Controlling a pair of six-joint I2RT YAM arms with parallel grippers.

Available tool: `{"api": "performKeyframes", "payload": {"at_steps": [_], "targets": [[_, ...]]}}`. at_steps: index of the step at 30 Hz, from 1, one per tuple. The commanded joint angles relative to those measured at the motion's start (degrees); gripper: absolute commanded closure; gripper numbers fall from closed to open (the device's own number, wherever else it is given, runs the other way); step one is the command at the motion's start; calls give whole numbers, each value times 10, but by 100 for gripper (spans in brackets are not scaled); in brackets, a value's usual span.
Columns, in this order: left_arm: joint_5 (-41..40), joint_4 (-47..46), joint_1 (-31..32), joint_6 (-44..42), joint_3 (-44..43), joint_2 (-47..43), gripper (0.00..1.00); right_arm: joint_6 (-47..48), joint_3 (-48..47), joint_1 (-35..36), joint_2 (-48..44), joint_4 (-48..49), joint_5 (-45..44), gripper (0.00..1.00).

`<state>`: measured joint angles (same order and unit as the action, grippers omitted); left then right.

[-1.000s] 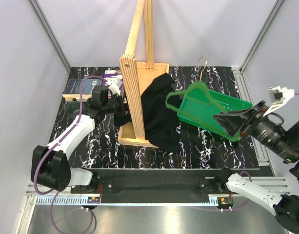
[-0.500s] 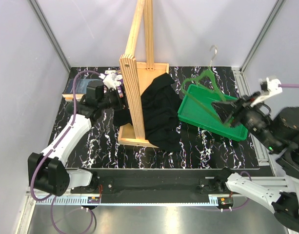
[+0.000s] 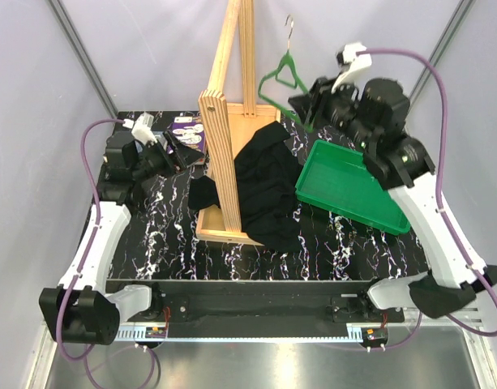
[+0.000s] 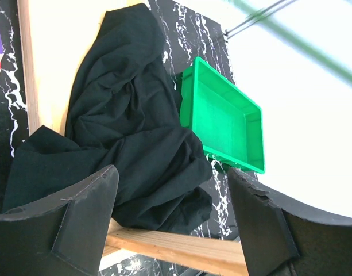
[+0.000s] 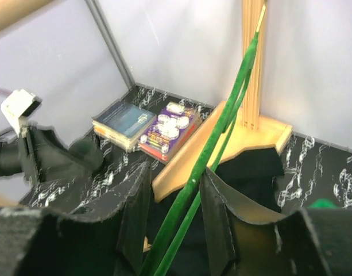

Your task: Remove the t-shirt from the hanger

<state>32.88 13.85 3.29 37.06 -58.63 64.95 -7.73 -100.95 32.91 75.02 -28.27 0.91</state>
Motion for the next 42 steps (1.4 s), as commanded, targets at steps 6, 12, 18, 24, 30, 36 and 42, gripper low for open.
{"api": "performKeyframes", "payload": {"at_steps": [6, 12, 18, 24, 30, 36, 42], "targets": [[51, 8, -5, -29, 33, -79, 18, -20, -125, -102, 90, 138, 237, 100], [46, 19, -5, -31, 37, -137, 18, -55, -176, -146, 154, 183, 335, 100], [46, 64, -5, -46, 17, -174, 18, -76, -260, -172, 230, 184, 398, 100], [53, 80, -4, -47, 6, -194, 18, -94, -340, -179, 296, 183, 434, 100], [53, 92, -5, -52, -8, -203, 18, -136, -433, -193, 372, 183, 474, 100], [53, 98, -5, -56, -3, -205, 18, -172, -485, -209, 425, 183, 504, 100], [53, 101, -5, -57, -3, -208, 18, -191, -519, -221, 468, 182, 520, 100]]}}
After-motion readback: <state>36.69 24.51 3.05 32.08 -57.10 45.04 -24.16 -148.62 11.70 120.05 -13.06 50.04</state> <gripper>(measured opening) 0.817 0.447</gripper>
